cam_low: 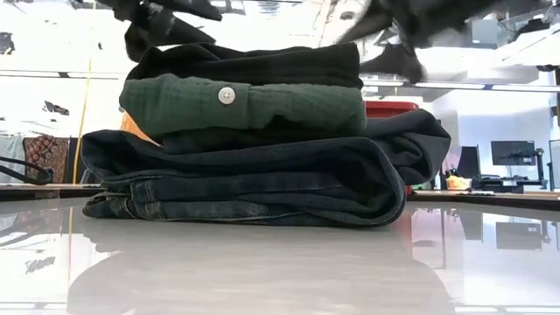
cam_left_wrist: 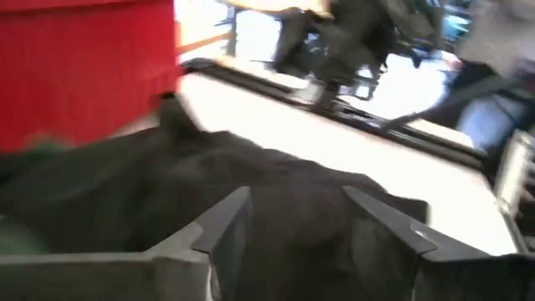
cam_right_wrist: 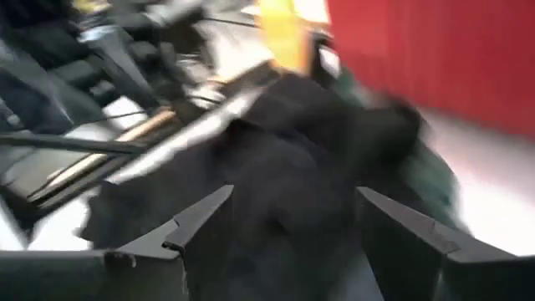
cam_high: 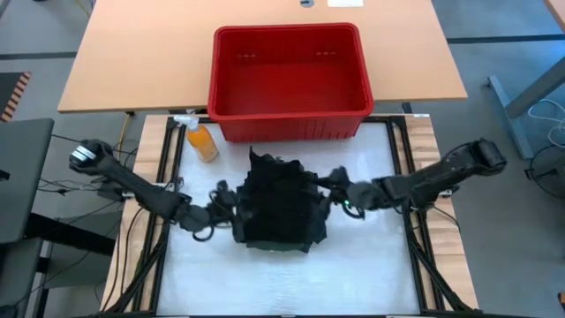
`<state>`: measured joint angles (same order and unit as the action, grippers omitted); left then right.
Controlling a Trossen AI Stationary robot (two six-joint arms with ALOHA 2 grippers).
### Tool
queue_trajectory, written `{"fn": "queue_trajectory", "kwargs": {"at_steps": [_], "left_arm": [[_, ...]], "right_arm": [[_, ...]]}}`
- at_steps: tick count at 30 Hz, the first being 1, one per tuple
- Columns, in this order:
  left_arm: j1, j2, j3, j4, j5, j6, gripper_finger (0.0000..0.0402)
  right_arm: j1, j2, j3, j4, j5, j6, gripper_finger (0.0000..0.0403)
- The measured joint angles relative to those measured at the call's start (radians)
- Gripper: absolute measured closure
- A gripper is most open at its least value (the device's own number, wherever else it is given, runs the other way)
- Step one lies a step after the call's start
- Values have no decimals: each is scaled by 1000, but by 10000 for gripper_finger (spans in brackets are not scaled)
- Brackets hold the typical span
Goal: Fold laundry
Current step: Put all the stacked clothes into the red bin
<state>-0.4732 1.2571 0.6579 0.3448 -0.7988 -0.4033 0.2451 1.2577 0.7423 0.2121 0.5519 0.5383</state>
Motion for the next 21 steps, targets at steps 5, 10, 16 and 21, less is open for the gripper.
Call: {"fn": "queue_trajectory", "kwargs": {"at_steps": [5,10,16,21], "left_arm": [[35,-126,-81,-138,-24,-271,207],[80,-207,-258,-134,-17,-612,201],[83,-286,-410,-134,-30,-894,200],[83,-233,-447,-159,17,-1030,200]], "right_arm": [[106,-70,-147,-47,196,321,133],[140,-73,-281,-48,267,591,133],[149,-64,-384,-54,289,797,133],[186,-32,-442,-51,313,982,133]]}}
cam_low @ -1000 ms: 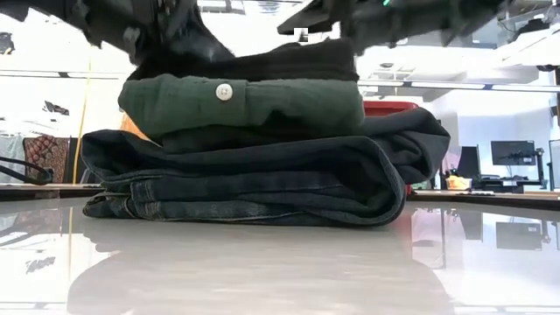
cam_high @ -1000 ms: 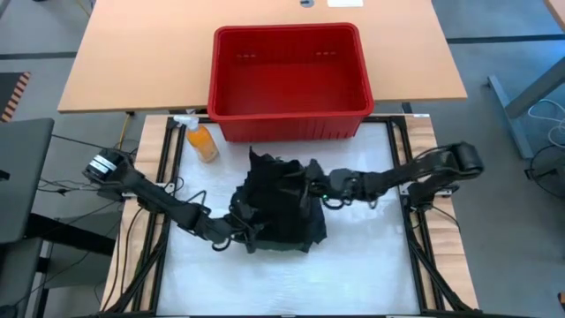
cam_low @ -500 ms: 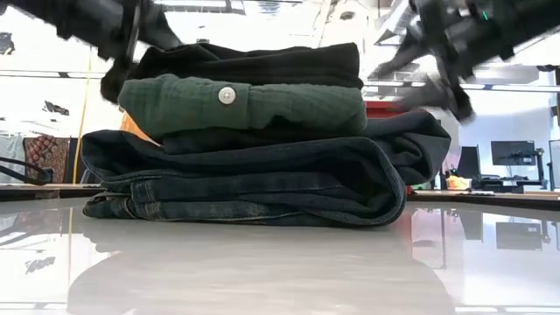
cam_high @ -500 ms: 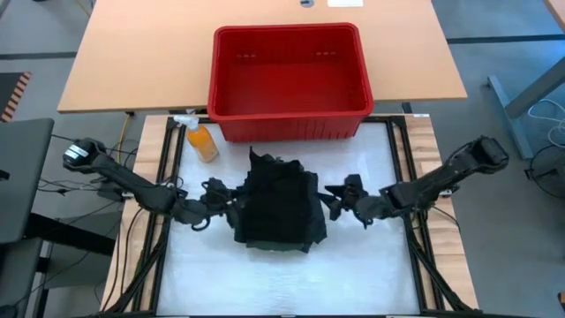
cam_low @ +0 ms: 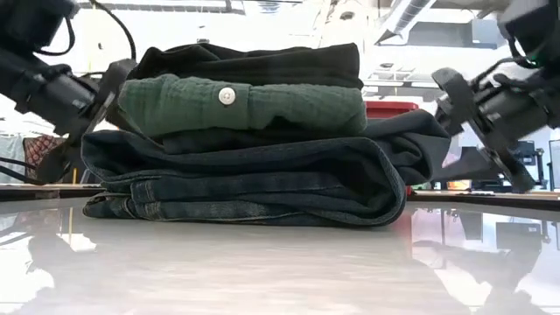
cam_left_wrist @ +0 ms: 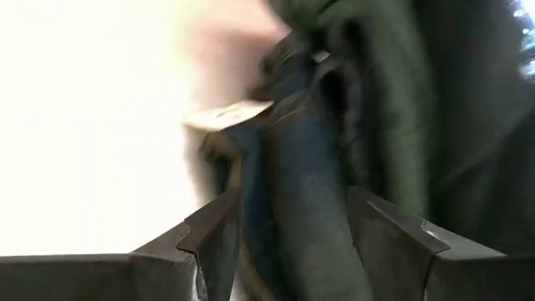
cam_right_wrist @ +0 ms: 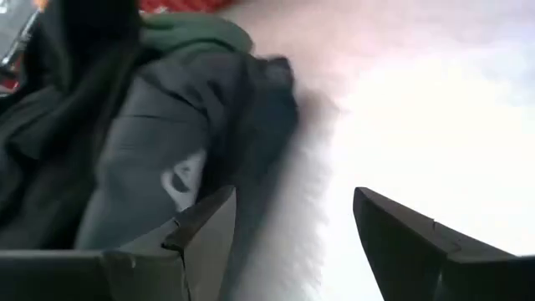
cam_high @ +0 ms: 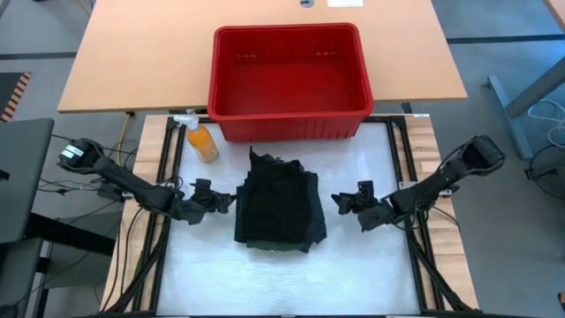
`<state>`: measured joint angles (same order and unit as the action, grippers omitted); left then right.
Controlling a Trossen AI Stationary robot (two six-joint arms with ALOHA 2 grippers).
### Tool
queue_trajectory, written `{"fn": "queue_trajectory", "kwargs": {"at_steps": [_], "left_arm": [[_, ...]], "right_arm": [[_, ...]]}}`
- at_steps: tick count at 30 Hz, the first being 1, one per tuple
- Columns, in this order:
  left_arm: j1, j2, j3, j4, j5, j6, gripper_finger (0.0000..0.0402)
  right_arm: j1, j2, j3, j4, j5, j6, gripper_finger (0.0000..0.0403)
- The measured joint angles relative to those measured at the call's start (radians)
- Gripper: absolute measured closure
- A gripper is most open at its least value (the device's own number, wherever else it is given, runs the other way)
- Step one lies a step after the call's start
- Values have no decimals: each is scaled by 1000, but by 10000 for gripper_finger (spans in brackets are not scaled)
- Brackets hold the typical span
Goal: Fold laundry
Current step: Put all the stacked clothes into the red bin
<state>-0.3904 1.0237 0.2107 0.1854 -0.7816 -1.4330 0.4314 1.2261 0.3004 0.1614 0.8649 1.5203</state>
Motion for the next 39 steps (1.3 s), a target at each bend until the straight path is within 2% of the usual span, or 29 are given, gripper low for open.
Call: {"fn": "queue_trajectory", "kwargs": {"at_steps": [4,7,14,17,22,28,35,39], "left_arm": [[0,85,0,2,61,-60,200],[0,150,0,38,100,-73,200],[0,323,3,237,125,-25,200],[-2,391,21,274,109,0,200],[0,428,68,250,119,39,200],[25,430,90,243,153,61,200],[72,436,102,269,227,114,200],[99,462,129,270,255,131,200]], "right_arm": [[34,73,-9,9,-3,132,133],[53,158,-10,94,-8,181,133],[44,395,17,511,-35,84,133],[21,479,59,604,-90,40,133],[-8,567,164,554,-196,25,133],[-55,582,281,360,-291,-81,133],[-142,593,378,281,-393,-176,133],[-192,596,388,321,-433,-241,133]]}}
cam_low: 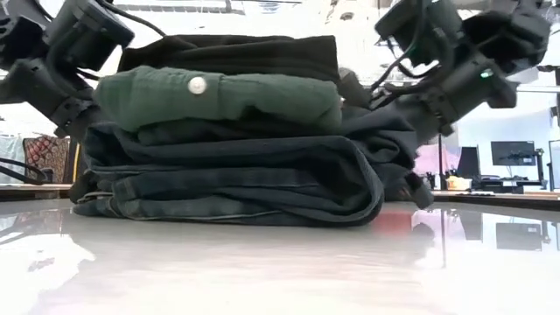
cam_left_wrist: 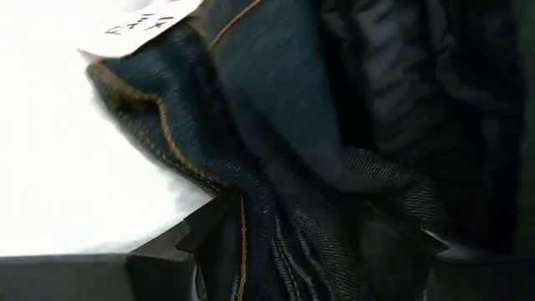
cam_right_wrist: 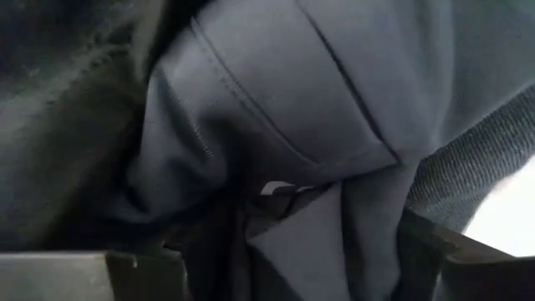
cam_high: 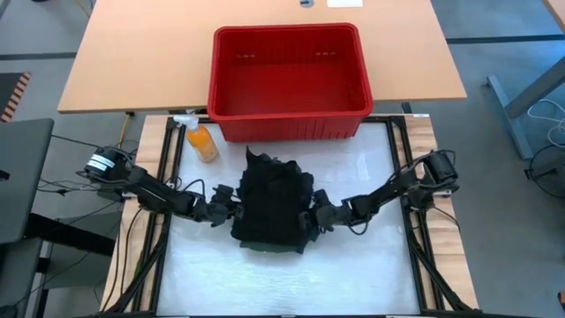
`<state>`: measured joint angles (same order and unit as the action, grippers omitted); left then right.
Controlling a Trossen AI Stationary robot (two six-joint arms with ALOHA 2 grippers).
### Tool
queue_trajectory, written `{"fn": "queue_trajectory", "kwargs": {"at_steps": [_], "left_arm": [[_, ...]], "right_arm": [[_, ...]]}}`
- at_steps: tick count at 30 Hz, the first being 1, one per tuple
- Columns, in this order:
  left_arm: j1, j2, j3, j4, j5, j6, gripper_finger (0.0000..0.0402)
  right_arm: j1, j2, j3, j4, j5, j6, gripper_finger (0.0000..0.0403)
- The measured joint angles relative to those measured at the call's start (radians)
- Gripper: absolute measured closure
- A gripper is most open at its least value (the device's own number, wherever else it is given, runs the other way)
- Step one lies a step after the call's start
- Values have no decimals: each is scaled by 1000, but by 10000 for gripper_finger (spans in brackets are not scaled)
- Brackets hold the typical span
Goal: Fold laundry
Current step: Put all the stacked clothes into the red bin
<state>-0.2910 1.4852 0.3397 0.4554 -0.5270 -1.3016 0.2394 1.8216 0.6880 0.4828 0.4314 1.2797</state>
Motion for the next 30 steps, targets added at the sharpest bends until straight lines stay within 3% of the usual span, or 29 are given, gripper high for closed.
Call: {"fn": "queue_trajectory", "kwargs": {"at_steps": [4,7,11,15,18,20,30], "left_arm": [[34,86,35,76,46,61,201],[60,149,82,106,80,101,202],[83,182,112,136,83,130,231],[96,181,117,201,91,193,300],[98,166,113,228,94,223,366],[99,136,112,221,94,229,389],[99,-113,115,228,30,376,399]], "right_arm": [[-28,3,31,5,1,-62,144],[-41,4,46,6,9,-100,174],[-50,4,47,33,22,-139,248],[-52,5,47,108,21,-199,330],[-52,-12,47,117,13,-235,331],[-53,-35,47,111,8,-245,331],[-58,-246,42,140,26,-391,331]]}}
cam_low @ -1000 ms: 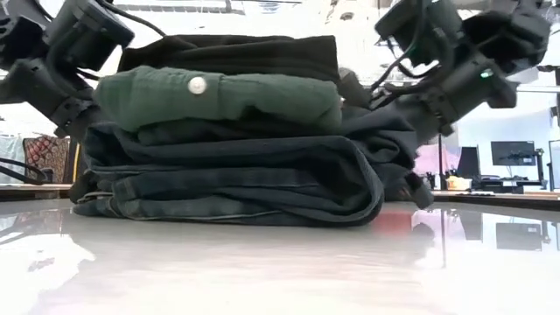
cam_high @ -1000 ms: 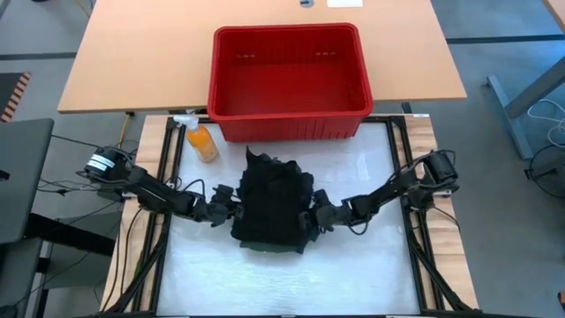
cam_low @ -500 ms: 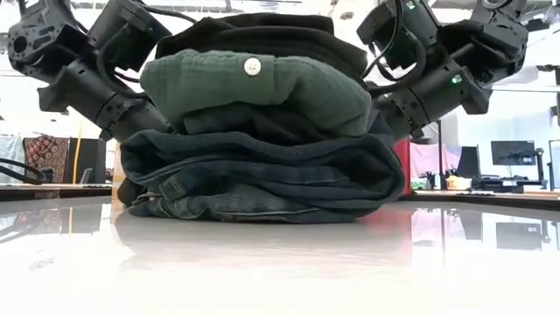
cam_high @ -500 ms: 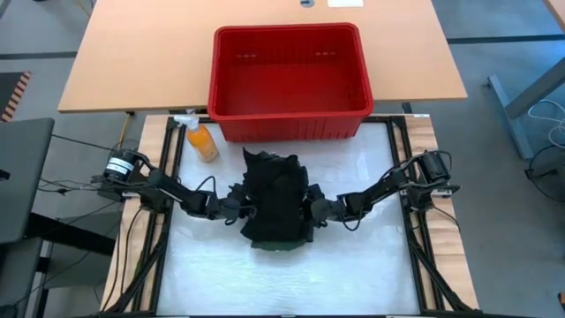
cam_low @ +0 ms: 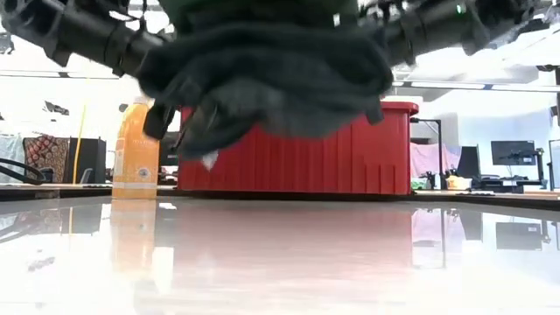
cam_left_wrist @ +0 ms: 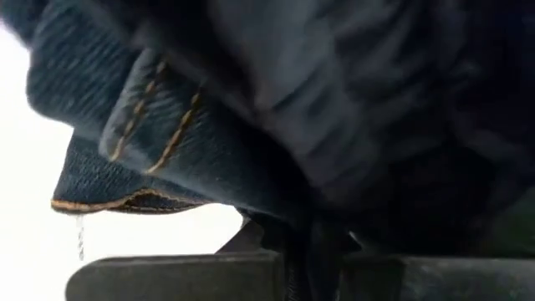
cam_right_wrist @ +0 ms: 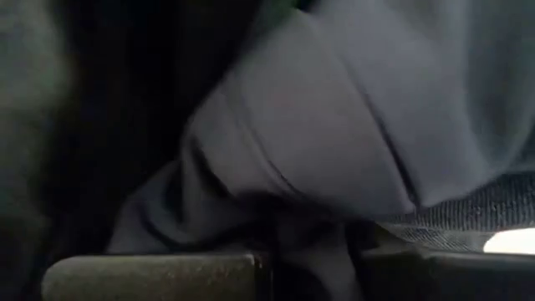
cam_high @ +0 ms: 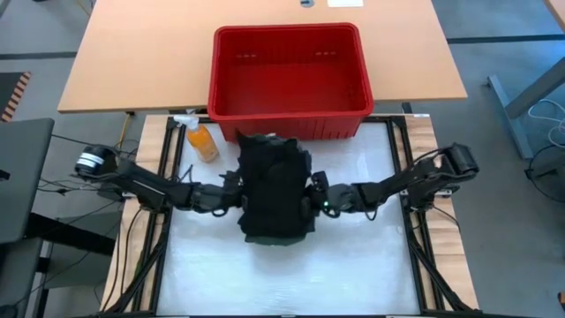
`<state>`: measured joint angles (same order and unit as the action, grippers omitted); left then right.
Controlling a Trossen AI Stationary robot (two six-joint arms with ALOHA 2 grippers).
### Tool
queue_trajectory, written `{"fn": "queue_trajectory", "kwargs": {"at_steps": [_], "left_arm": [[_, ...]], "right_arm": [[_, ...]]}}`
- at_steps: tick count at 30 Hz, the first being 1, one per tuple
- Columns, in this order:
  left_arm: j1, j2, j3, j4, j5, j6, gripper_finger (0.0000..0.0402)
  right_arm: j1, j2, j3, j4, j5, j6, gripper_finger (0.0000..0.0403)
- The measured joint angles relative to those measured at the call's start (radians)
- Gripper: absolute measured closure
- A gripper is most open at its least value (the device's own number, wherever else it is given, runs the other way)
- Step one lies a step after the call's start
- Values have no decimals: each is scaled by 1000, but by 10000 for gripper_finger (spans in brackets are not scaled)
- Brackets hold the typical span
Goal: Fold laundry
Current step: Put all the stacked clothes into the red bin
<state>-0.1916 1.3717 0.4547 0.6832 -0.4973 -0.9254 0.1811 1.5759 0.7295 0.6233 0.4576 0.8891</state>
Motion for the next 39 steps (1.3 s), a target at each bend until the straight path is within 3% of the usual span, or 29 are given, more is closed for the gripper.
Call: {"fn": "queue_trajectory", "kwargs": {"at_steps": [5,9,14,18,23,28,34,39], "left_arm": [[29,-122,12,18,-32,46,401],[76,-191,97,-66,-42,90,401],[172,-234,348,-333,-31,194,401],[332,-210,618,-623,86,211,401],[580,-62,961,-862,276,199,401],[783,207,1318,-1065,489,181,401],[931,512,1678,-1322,512,297,401],[1024,697,1797,-1353,566,331,401]], "right_arm": [[-52,-99,41,-20,-24,-86,331],[-104,-156,123,-100,-65,-165,331],[-189,-211,317,-328,-97,-283,331],[-332,-218,516,-514,-232,-300,331],[-550,-144,775,-717,-392,-291,331],[-763,30,1043,-910,-595,-281,331],[-944,234,1227,-1058,-677,-365,331],[-1061,383,1239,-1006,-771,-376,331]]}}
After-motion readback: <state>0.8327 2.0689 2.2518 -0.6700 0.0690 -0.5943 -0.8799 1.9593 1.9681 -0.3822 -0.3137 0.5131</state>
